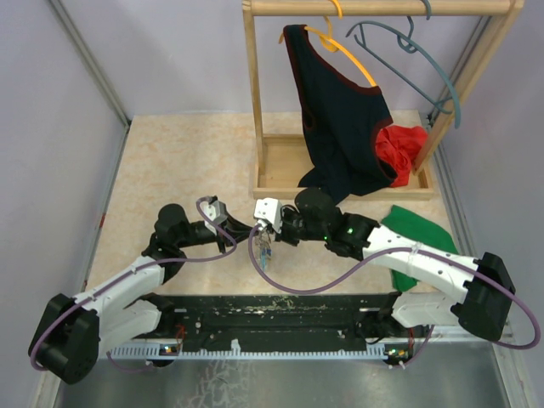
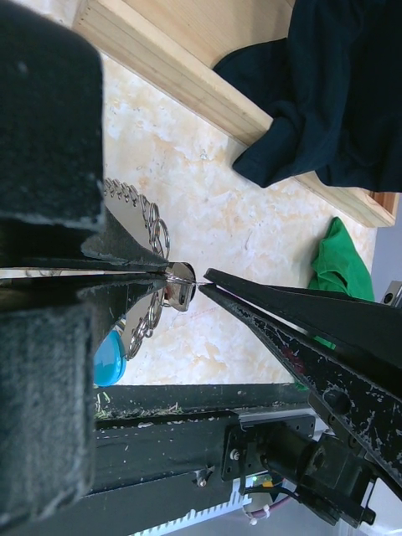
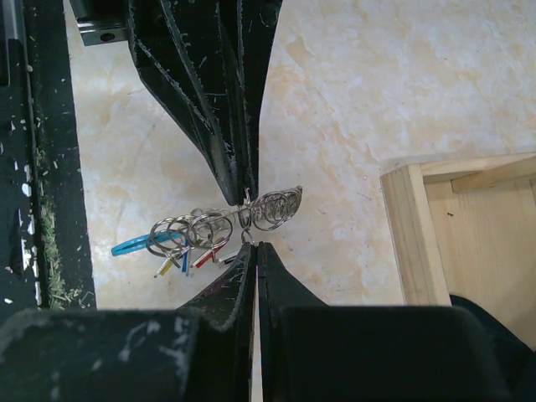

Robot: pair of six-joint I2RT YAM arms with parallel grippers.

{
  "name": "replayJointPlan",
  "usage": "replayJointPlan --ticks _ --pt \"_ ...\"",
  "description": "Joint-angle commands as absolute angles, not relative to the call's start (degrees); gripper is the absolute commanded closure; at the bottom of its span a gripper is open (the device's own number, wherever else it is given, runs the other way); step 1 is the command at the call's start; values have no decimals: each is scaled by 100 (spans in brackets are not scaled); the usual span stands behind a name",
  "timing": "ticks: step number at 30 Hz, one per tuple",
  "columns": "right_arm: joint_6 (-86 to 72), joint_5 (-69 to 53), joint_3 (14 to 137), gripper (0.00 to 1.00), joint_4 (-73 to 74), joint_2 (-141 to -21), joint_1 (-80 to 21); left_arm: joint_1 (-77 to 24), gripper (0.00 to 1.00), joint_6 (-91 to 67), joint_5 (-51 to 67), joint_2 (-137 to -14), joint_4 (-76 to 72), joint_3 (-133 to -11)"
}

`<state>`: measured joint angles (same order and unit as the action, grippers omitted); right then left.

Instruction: Put the keys on the keyring

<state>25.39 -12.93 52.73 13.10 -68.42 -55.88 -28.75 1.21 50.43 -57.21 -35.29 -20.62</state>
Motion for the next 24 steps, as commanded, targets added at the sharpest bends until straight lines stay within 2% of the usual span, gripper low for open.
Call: replayJointPlan --ticks 1,19,24 --pt "2531 -1588 5679 100 980 -6838 -5695 -2889 99 161 5304 -5724 -3858 -2069" --pt "2162 -1555 5683 100 755 -6796 -5700 -2892 99 -83 4987 -5629 -3850 -2040" --pt "1983 -1203 5539 100 984 -6633 -5692 -2894 99 -56 4829 -5572 -3832 -1983"
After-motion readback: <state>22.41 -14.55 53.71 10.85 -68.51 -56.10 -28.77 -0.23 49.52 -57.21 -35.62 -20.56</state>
